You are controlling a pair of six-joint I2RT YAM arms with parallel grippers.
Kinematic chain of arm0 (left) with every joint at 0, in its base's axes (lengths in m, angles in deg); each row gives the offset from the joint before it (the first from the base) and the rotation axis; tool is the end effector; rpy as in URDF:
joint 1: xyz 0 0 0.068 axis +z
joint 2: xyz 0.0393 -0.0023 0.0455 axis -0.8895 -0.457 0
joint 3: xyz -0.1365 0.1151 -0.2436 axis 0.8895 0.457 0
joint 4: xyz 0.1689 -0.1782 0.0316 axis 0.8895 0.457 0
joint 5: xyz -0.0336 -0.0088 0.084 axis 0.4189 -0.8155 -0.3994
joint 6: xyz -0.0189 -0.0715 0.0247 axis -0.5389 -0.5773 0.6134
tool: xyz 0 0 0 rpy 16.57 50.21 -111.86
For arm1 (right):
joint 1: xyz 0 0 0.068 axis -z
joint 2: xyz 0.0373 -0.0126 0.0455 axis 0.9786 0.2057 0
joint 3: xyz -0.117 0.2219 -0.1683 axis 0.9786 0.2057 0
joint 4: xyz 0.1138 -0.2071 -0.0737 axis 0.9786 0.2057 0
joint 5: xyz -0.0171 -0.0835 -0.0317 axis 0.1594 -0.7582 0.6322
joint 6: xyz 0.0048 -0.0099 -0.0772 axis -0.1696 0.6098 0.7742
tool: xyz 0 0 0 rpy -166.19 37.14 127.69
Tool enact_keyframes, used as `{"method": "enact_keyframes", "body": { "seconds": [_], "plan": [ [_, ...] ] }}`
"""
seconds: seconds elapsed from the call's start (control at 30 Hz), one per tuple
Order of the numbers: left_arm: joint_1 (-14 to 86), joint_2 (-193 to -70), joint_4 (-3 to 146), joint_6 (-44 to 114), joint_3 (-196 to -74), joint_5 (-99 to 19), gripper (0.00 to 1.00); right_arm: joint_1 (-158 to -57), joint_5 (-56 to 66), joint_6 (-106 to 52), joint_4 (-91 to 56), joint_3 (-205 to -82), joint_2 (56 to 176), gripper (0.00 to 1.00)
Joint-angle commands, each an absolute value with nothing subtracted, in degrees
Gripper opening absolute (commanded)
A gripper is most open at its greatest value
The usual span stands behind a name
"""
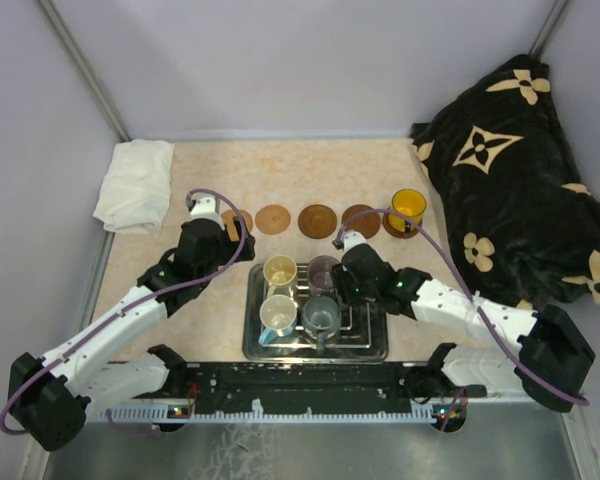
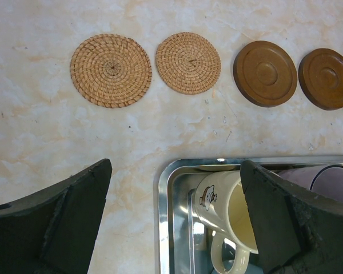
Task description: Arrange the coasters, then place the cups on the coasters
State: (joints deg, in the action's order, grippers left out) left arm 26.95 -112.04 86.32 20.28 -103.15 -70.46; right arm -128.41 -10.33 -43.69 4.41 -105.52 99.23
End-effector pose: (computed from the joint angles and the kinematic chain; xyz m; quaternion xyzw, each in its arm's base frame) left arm 0.1872 -0.1039 0.2872 -0.0262 0.8495 -0.1130 0.5147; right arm 0.1461 0.1612 0.2246 -0.1936 0.9141 0.1574 0.3195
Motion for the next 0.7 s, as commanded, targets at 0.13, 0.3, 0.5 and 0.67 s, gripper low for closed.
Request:
{"method": "enact_keyframes", "body": {
  "seconds": [0.13, 0.3, 0.5, 0.67],
  "plan": [
    [26.9, -111.6, 85.8, 20.3, -102.7, -71.1, 1.00, -129.3, -9.7, -41.5, 1.3, -109.2, 103.1, 0.47],
    [27.0, -112.1, 85.5, 20.4, -102.6, -70.9, 1.00, -129.4, -10.5, -41.2, 0.3, -109.8, 105.1, 0.47],
    [27.0, -112.7, 85.0, 20.4, -102.7, -70.5, 1.00, -129.6, -12.1, -41.3, -0.3, -110.5, 106.2, 0.45],
    [27.0, -113.0, 85.0, 20.6, -102.7, -70.5, 1.00, -129.6, -13.2, -41.0, -0.9, -110.6, 107.2, 0.44]
  ]
}}
